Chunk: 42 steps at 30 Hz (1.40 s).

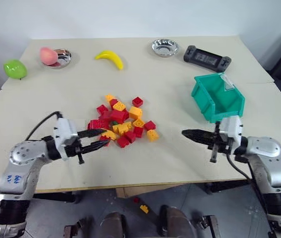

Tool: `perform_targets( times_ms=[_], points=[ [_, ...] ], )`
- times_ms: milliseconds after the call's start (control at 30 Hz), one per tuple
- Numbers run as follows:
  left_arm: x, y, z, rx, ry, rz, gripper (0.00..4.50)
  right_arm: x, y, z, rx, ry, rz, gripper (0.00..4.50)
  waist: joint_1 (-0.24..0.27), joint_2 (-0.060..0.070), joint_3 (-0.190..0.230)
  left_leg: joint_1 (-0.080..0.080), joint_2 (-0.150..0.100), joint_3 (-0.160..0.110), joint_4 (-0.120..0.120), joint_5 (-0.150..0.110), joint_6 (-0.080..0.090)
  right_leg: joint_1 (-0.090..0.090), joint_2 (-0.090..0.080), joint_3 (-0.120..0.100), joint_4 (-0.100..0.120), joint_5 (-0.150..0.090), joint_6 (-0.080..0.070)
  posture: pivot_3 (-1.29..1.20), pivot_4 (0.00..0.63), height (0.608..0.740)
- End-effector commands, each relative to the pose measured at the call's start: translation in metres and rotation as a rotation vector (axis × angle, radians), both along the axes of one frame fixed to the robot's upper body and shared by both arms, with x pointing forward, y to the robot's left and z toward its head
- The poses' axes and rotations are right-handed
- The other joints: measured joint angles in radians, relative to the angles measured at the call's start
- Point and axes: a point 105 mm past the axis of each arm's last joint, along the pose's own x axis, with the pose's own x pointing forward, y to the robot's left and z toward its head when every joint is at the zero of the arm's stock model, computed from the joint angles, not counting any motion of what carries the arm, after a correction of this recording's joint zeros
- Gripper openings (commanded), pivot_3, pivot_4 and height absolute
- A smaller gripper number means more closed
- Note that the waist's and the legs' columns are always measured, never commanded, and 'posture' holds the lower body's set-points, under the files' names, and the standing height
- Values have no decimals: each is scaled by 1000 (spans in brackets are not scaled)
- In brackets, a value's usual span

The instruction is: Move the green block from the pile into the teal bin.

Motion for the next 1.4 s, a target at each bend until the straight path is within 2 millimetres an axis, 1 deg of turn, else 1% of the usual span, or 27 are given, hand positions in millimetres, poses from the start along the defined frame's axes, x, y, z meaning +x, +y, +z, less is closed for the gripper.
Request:
perform_targets(
  times_ms=[33, 67, 100, 133, 233, 333, 433, 500, 533, 600, 633, 700, 767, 800, 833, 867, 933, 1033, 1100, 1200, 1267, 1300, 1333, 1400],
  points=[
    [4, -11, -8, 24, 1, -66, 538, -3, -13, 17, 39, -1, -53, 0, -3, 0, 0, 0, 0, 0, 0, 0, 0, 0, 0, 0, 0, 0, 0, 0, 150, 740],
    [6, -14, -11, 24, 4, -76, 264, -5, -15, 18, 43, 15, -55, 0, -2, 0, 0, 0, 0, 0, 1, 0, 0, 0, 0, 0, 0, 0, 0, 0, 150, 740],
    [9, -16, -12, 17, 9, -79, 0, -8, -16, 19, 53, 28, -61, 339, -1, 0, 0, 0, 0, 0, 1, 0, 0, 0, 0, 0, 1, 0, 0, 0, 150, 740],
    [13, -18, -14, 13, 13, -83, 0, -11, -17, 19, 62, 48, -59, 547, 0, 0, 0, 0, 0, 0, 1, 0, 0, 0, 0, 0, 1, 0, 0, 0, 150, 740],
    [28, -30, -14, -2, 21, -113, 0, -22, -21, 15, 56, 63, -85, 1525, 7, 0, 0, 0, 0, 0, 1, 0, 0, 1, 0, 0, 0, 0, 0, 0, 150, 740],
    [39, -36, -14, 1, 40, -127, 0, -27, -23, 14, 50, 58, -109, 2539, 15, -1, 0, 0, 0, 0, 3, 0, 0, 1, 0, 0, 0, 1, 1, 0, 150, 740],
    [70, -37, -13, -27, 65, -24, 0, -30, -24, 13, 52, 46, -130, 3530, 22, -1, 0, 0, 0, 0, 3, 0, 0, 2, 0, 0, 0, 1, 1, 0, 150, 740],
    [94, -33, -6, -91, 83, 93, 0, -32, -22, 13, 55, 46, -133, 4204, 24, -1, 0, 0, 0, 0, 3, 0, 0, 2, 0, 0, 0, 1, 1, 0, 150, 740],
    [107, -29, -2, -126, 92, 167, 0, -32, -22, 12, 55, 45, -134, 4469, 24, -2, 1, 0, 0, 0, 3, 0, 0, 2, 0, 0, 0, 1, 2, 0, 150, 740],
    [137, -10, 6, -171, 82, 393, 0, -34, -19, 12, 59, 45, -133, 4469, 25, -3, 1, 0, 0, -1, 3, 0, 0, 2, 0, 0, 0, 1, 2, 0, 150, 740],
    [148, 0, 10, -197, 69, 486, 0, -34, -18, 11, 61, 43, -133, 4469, 25, -3, 1, 0, 0, -1, 3, 0, 0, 2, 0, 0, -1, 1, 2, 0, 150, 740],
    [160, 13, 16, -234, 60, 597, 0, -34, -16, 10, 64, 44, -131, 4469, 22, -3, 1, 0, 0, -1, 3, 0, 0, 2, 0, 0, 0, 1, 2, 0, 150, 740],
    [164, 16, 19, -236, 43, 627, 0, -33, -14, 10, 67, 45, -129, 4469, 19, -3, 1, 1, -1, -1, 2, 0, 0, 2, 0, 0, -1, 1, 2, 0, 150, 740],
    [163, 15, 20, -223, 33, 608, 0, -32, -13, 9, 68, 46, -127, 4469, 19, -3, 1, 1, -1, -1, 1, 0, 0, 2, 0, 0, -1, 1, 2, 0, 150, 740],
    [158, 7, 22, -196, 5, 531, 0, -32, -12, 9, 70, 46, -125, 4469, 19, -3, 2, 0, -1, -1, 1, 0, 0, 2, 0, -1, -1, 1, 2, 0, 150, 740],
    [149, -4, 22, -164, -16, 416, 0, -30, -11, 9, 71, 46, -124, 4469, 20, -4, 2, 0, -1, -1, 1, 0, 0, 2, 0, -1, -1, 1, 2, 0, 150, 740],
    [134, -17, 21, -123, -38, 270, 0, -29, -11, 9, 72, 46, -123, 4469, 20, -4, 2, 0, -1, 0, 1, 0, 0, 2, 0, -1, -1, 1, 2, 0, 150, 740],
    [103, -30, 4, 44, -57, 31, 0, -26, -9, 10, 76, 46, -114, 4469, 22, -4, 2, 0, -1, 0, 2, 0, 0, 2, 0, -1, -1, 1, 2, 0, 150, 740],
    [89, -34, -3, 100, -60, -54, 0, -25, -6, 10, 78, 47, -105, 4469, 21, -4, 2, 0, -1, 0, 2, 0, 0, 2, 0, -1, -1, 1, 2, 0, 150, 740],
    [75, -33, -9, 127, -41, -117, 0, -25, -4, 10, 78, 48, -98, 4469, 24, -4, 2, 0, -1, -1, 2, 0, 0, 2, 0, 0, -1, 1, 2, 0, 150, 740],
    [54, -24, -15, 159, -10, -180, 0, -26, -3, 12, 85, 47, -92, 4469, 22, -4, 2, 0, -1, -1, 3, 0, 0, 2, 0, 0, -1, 1, 2, 0, 150, 740],
    [46, -20, -16, 168, 3, -197, 0, -26, -2, 12, 88, 46, -91, 4469, 18, -4, 2, 0, -1, -1, 2, 0, 0, 2, 0, 0, -1, 1, 2, 0, 150, 740],
    [42, -19, -16, 172, 11, -203, 0, -26, -2, 13, 90, 46, -90, 4469, 16, -4, 2, 0, -1, -1, 1, 0, 0, 1, 0, 0, -1, 1, 2, 0, 150, 740],
    [35, -3, -15, 144, 30, -153, 0, -25, 0, 10, 89, 52, -83, 4469, 13, -4, 2, 0, 0, -1, 1, 0, 0, 1, 0, 0, -1, 1, 2, 0, 150, 740]
  ],
)
